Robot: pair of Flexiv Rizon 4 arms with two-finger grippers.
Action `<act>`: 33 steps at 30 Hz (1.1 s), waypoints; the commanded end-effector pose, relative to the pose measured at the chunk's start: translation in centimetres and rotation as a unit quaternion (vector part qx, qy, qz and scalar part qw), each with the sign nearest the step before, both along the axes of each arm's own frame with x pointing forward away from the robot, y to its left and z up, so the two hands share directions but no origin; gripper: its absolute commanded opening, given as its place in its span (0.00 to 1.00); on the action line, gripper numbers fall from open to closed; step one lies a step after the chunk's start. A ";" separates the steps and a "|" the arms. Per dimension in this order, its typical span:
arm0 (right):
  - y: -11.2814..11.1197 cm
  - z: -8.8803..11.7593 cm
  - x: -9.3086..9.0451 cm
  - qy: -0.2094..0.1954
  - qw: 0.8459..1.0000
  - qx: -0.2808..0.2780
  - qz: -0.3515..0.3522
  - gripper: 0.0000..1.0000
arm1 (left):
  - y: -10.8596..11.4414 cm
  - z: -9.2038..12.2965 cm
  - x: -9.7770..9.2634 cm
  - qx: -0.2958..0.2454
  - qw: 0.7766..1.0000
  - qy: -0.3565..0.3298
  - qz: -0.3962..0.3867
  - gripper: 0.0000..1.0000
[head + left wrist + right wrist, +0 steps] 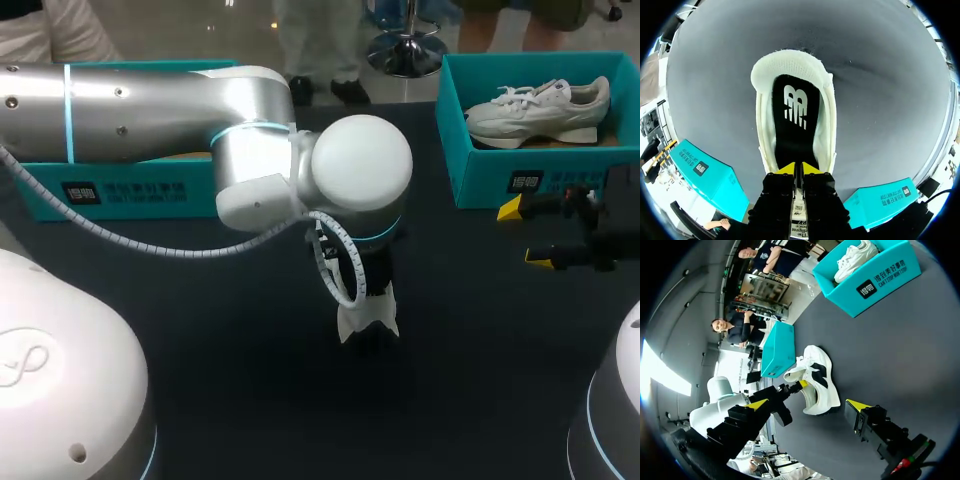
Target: Take the shoe out of the shoebox, open the shoe tongue, remove and reinsert the insole, then place the shoe into the shoebox
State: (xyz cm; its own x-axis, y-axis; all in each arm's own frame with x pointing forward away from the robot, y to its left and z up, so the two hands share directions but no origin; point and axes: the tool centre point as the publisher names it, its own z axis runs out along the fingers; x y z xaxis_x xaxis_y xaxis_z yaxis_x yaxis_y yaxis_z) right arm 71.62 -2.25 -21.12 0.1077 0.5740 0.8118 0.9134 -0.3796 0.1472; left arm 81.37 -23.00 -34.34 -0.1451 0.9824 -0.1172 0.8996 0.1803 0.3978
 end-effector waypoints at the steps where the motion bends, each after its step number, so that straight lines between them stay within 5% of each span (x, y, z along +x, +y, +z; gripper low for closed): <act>1: 0.0 0.0 -0.1 0.001 1.000 -0.002 -0.001 1.00 | -0.3 -0.1 0.1 0.003 1.000 0.003 0.003 1.00; 33: 0.0 0.0 -0.1 0.001 1.000 -0.002 -0.001 1.00 | 0.4 1.6 1.1 0.007 1.000 0.010 0.003 1.00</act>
State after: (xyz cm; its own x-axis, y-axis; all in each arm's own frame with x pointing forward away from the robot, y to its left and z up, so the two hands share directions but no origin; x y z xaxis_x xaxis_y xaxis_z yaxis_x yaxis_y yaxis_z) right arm 71.62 -2.25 -21.12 0.1076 0.5740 0.8118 0.9134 -0.3795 0.1473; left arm 82.23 -22.86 -33.07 -0.1532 0.9833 -0.0987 0.9044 0.1798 0.3870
